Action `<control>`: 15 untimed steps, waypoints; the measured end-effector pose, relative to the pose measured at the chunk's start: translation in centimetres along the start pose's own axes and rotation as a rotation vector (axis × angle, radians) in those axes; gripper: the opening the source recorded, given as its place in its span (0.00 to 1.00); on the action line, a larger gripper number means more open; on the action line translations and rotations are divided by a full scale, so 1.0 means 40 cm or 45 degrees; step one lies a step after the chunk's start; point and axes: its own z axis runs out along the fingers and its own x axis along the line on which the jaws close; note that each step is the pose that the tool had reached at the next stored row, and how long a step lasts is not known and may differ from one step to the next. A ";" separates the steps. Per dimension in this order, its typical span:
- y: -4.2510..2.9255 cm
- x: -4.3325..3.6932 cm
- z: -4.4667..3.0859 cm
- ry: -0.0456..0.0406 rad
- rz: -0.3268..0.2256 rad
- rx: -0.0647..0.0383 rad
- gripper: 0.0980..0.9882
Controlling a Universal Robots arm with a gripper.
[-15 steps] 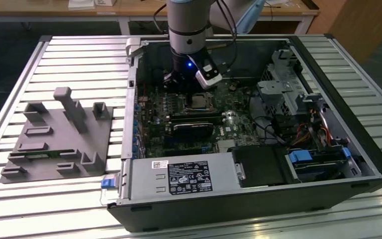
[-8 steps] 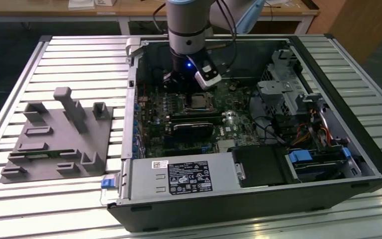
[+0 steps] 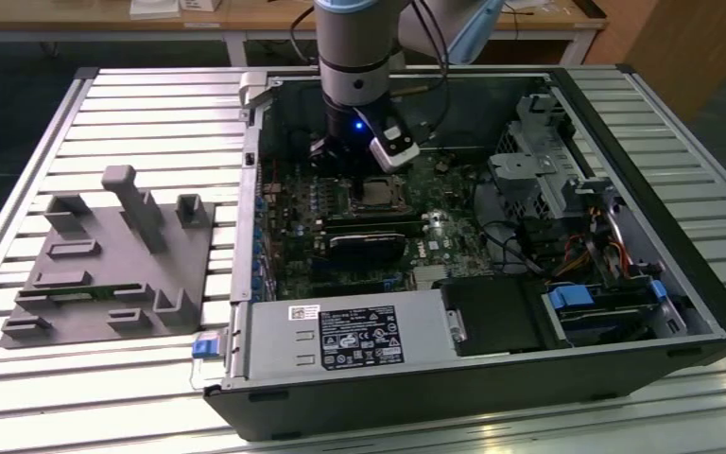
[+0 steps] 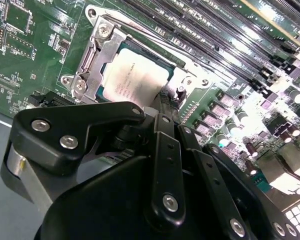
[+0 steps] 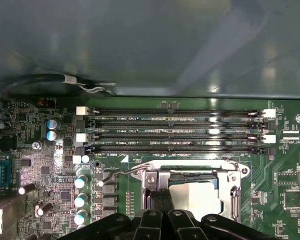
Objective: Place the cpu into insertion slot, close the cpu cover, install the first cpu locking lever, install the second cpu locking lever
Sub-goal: 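Close the cpu cover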
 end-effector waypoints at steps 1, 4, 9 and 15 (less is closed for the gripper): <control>0.000 -0.001 0.000 0.000 0.000 0.000 0.01; 0.000 -0.002 0.001 0.000 0.000 0.000 0.01; 0.000 -0.010 0.001 0.000 0.000 0.000 0.01; 0.000 -0.012 -0.001 0.000 0.000 0.000 0.01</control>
